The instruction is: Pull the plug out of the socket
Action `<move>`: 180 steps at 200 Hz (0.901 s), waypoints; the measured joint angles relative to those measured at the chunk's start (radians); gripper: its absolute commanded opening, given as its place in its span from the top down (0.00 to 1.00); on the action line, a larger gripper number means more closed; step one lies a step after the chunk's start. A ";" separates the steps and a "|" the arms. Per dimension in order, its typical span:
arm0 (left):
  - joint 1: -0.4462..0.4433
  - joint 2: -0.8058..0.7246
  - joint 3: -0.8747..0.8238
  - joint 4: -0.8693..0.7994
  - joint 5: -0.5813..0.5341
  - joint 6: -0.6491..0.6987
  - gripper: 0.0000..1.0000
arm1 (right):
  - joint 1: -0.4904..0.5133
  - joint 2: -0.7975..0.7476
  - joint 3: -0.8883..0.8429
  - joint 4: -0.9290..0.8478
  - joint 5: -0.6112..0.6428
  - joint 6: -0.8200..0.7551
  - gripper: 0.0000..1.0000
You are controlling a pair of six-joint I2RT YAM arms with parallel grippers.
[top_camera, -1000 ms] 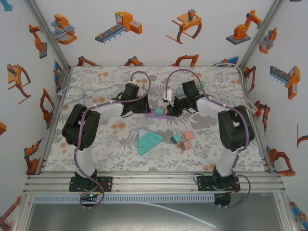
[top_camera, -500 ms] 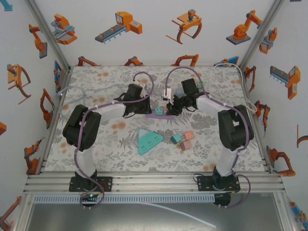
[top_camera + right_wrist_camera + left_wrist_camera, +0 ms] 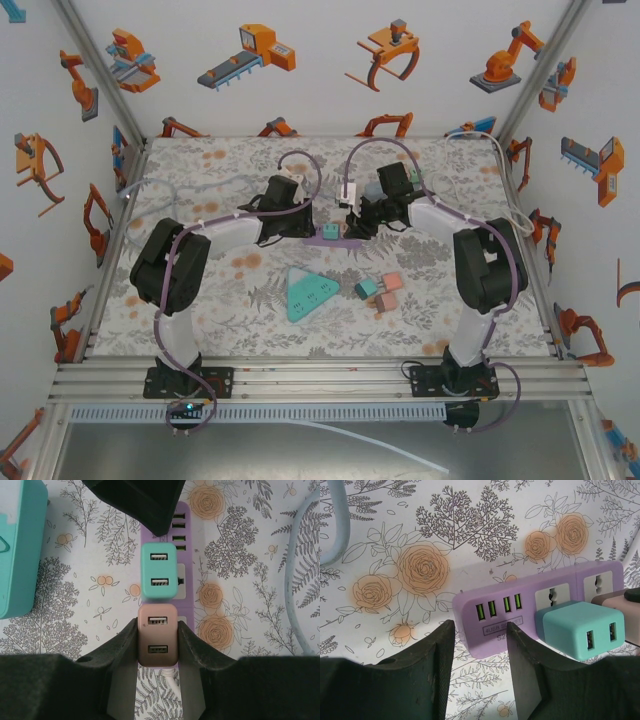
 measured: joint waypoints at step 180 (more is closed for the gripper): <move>-0.012 -0.438 -0.142 -0.077 0.240 0.202 0.35 | -0.142 -0.547 -0.269 0.047 0.246 1.038 0.77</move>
